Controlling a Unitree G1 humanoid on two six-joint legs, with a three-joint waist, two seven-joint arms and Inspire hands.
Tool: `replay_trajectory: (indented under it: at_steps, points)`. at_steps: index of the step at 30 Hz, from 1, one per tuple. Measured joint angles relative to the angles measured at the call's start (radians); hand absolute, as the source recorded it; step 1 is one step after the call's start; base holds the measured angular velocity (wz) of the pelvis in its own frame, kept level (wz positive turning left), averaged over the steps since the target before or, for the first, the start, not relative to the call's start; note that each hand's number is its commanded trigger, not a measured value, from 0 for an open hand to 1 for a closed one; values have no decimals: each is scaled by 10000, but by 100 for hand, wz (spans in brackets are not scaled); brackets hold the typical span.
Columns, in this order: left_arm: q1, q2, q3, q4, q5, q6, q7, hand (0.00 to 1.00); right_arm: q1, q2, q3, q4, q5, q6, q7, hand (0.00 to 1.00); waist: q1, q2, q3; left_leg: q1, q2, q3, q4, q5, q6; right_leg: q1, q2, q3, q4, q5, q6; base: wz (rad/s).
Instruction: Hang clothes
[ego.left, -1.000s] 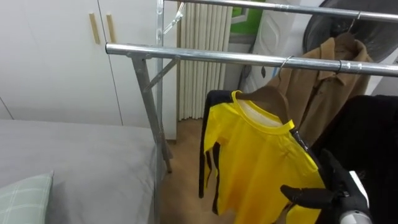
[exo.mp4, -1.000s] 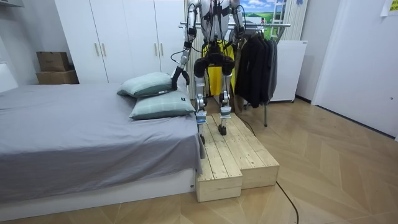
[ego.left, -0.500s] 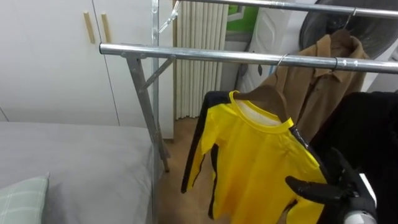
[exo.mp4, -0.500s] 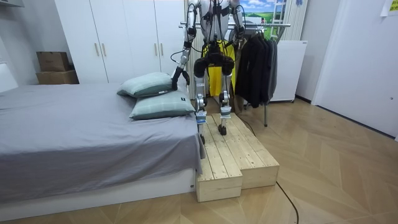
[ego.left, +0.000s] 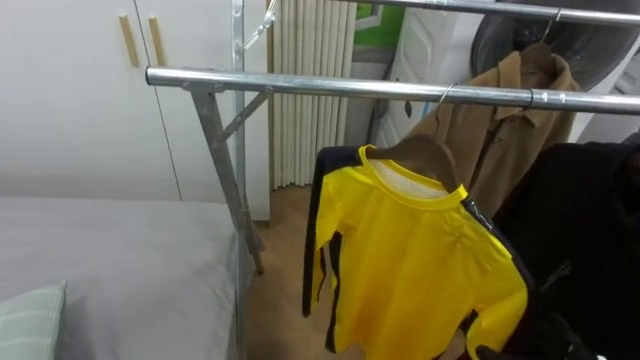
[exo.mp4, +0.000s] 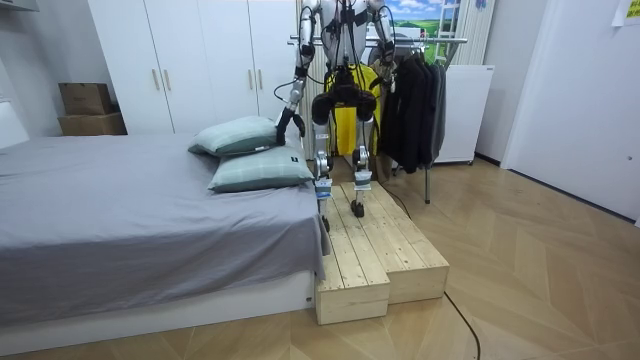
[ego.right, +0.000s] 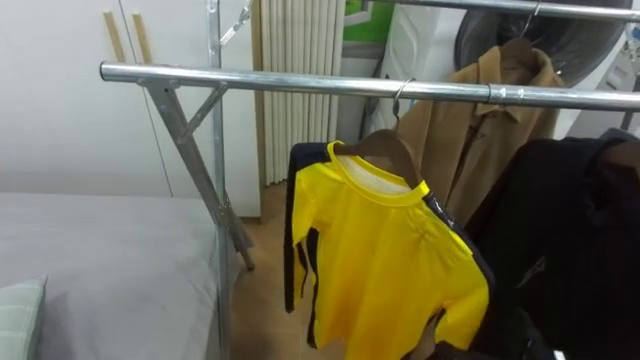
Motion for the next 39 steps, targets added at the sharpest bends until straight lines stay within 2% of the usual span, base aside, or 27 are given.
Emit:
replay_trajectory:
  at_steps: [5,15,18,20,24,29,32,36,39]
  points:
    - [14,-2,4,11,-186,1,25,0,21,408,39,1255,-48,5,82,0,-53,11,-19,8,3,3,1,0,0,-2,1,-3,2,1,-2,0]
    - [152,-13,64,16,-184,-4,22,0,393,489,120,2912,-723,-8,752,0,-260,24,-45,13,1,33,47,1,1,0,1,27,24,15,-19,0]
    - [138,-16,60,91,-265,-37,23,0,381,529,129,3606,-777,-74,822,0,-266,90,-68,13,1,34,44,1,0,10,1,33,16,17,-22,0]
    - [118,-36,45,249,-376,-126,23,0,440,561,138,4138,-804,-101,867,0,-278,141,-111,17,1,34,43,0,0,11,1,35,21,17,-22,0]
    - [-10,-37,7,516,-383,-203,3,0,728,569,160,4370,-1077,-108,1008,0,-281,179,-105,24,-4,36,42,0,0,8,3,83,17,16,-21,0]
    - [-341,-33,-57,1043,-1098,-264,-665,0,828,731,338,4758,-1923,-192,1616,0,-284,233,-19,16,-3,171,47,-25,3,-31,30,184,0,31,-15,-6]
    - [-366,-31,-183,1103,-1530,-265,-1086,0,660,836,344,5063,-2136,-215,1926,0,-279,260,-30,-15,-5,335,46,-43,14,-142,59,294,7,80,-11,-15]
    - [-421,-31,-201,1243,-1516,-264,-1408,0,659,860,262,5482,-2328,-290,2157,0,-342,324,-34,-27,-8,352,34,-73,34,-162,65,329,-1,89,-3,-2]
    - [-424,-23,-188,1342,-1516,-244,-1578,0,563,892,4,5767,-2395,-296,2406,0,-526,333,-35,-34,-8,356,12,-82,42,-180,66,325,-3,82,10,0]
